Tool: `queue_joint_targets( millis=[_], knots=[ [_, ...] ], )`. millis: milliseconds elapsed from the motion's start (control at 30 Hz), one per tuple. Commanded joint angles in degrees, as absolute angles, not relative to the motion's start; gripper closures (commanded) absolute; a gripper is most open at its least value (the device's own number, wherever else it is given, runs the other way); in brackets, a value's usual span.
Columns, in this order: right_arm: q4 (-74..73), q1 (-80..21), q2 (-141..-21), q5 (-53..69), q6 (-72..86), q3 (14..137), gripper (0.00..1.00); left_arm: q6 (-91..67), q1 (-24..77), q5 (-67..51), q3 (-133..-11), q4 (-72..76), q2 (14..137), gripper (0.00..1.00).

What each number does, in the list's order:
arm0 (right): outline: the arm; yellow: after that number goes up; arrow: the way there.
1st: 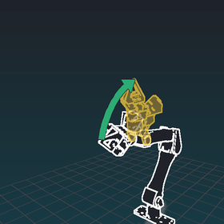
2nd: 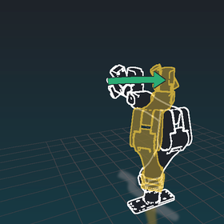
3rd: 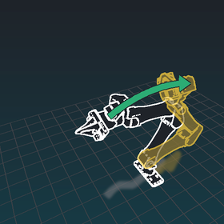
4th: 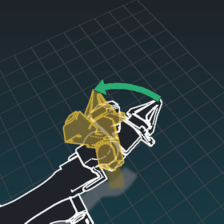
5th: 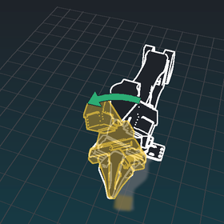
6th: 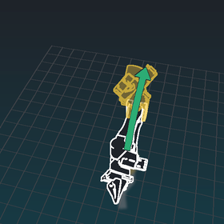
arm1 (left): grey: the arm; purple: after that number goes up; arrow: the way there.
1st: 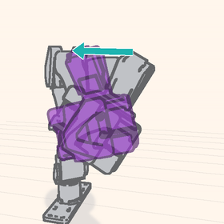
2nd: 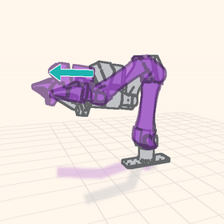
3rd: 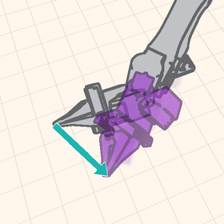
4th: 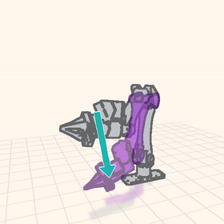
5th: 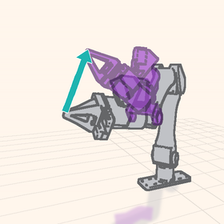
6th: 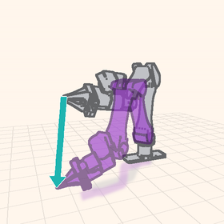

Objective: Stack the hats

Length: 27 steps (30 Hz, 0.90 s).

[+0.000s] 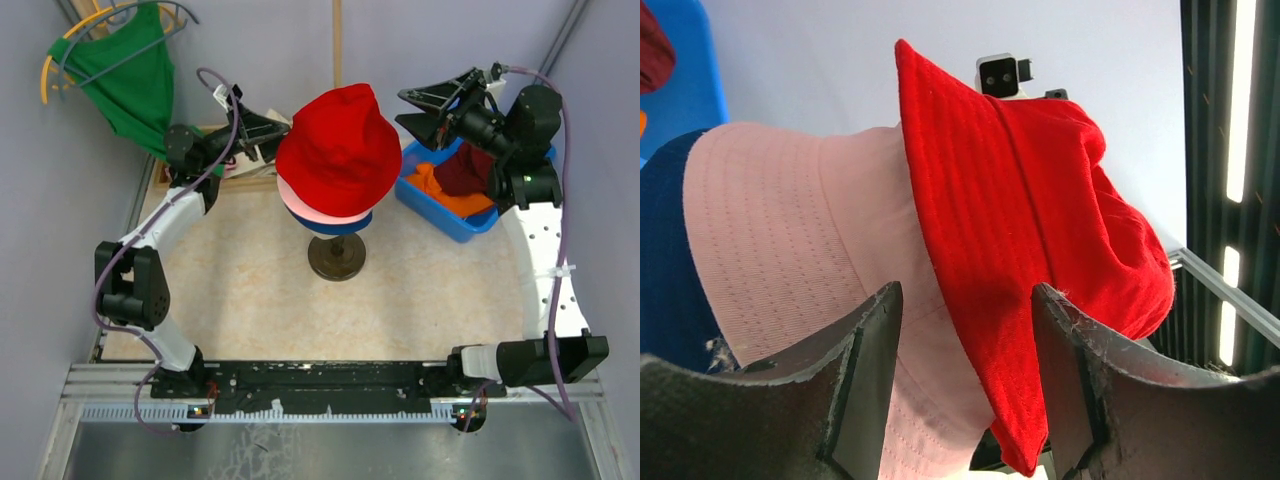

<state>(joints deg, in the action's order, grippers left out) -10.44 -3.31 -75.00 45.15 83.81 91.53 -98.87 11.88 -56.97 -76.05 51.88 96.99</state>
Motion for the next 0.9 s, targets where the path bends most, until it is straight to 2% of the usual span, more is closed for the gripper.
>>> queue_joint_targets(
  millis=[0,367,600,867],
  knots=[
    [-7.46,-2.9,-72.63,46.8,84.27,90.89,0.43,-101.46,12.19,-56.09,-77.87,57.06,96.86,0.39],
    [-6.55,-2.9,-71.97,46.85,84.7,87.65,0.43,-108.62,12.92,-56.19,-75.66,65.27,97.01,0.41],
    [-6.28,-2.92,-71.41,46.67,84.92,86.29,0.43,-111.79,14.23,-55.82,-74.31,69.71,97.99,0.48],
    [-5.82,-2.9,-71.32,46.58,85.13,85.58,0.43,-113.59,14.28,-55.22,-69.87,72.81,97.53,0.48]
  ],
)
